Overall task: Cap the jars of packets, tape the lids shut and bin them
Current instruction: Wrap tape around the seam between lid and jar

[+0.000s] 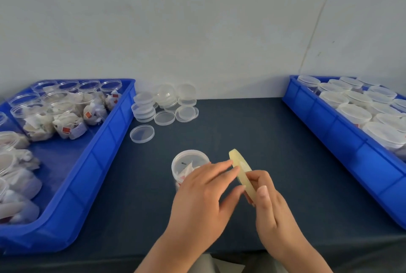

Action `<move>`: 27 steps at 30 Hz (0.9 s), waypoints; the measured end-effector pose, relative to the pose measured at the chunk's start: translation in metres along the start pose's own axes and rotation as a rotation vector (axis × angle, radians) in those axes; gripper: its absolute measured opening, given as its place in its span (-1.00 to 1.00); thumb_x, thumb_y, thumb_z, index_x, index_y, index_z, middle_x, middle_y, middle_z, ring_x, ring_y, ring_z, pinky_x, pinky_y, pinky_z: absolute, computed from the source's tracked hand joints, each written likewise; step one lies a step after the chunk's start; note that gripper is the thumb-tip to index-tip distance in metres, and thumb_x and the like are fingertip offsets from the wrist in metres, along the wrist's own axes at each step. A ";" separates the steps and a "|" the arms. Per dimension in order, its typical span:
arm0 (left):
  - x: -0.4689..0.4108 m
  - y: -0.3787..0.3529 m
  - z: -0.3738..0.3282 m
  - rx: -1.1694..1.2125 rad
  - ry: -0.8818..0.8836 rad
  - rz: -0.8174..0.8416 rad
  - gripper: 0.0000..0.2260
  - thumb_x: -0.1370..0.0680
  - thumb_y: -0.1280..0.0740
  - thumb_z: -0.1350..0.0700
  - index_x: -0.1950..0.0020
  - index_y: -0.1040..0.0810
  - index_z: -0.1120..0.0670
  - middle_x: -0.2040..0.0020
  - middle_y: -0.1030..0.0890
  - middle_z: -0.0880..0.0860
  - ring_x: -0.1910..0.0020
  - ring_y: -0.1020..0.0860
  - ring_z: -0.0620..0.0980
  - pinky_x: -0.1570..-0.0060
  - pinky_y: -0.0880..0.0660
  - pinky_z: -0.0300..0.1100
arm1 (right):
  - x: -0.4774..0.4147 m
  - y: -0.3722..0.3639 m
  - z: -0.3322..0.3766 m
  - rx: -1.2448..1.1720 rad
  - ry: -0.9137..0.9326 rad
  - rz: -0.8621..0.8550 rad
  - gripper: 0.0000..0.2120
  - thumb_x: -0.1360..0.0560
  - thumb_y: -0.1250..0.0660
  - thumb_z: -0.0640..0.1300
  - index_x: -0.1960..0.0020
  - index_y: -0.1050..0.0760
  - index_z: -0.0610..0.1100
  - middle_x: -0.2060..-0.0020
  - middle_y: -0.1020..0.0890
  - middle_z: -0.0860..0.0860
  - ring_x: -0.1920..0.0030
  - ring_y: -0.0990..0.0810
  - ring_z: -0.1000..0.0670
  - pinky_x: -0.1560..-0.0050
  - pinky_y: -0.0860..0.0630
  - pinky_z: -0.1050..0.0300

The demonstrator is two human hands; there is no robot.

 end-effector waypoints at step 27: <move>0.009 0.037 0.030 0.216 0.056 -0.365 -0.89 -0.62 -0.43 -0.03 -0.02 -0.76 -0.11 -0.14 -0.62 -0.18 -0.04 -0.63 -0.10 0.09 -0.55 0.06 | -0.023 -0.017 0.027 0.017 0.085 0.153 -0.72 -0.71 -0.11 0.18 -0.27 -0.55 0.30 0.15 -0.60 0.23 0.12 -0.58 0.10 0.08 -0.44 0.33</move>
Point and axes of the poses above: each hand's wrist, its own x-axis away from the middle knuckle, its own y-axis out of the back of the hand, z = x × y, the point moved 9 cm from there along -x, towards the middle knuckle
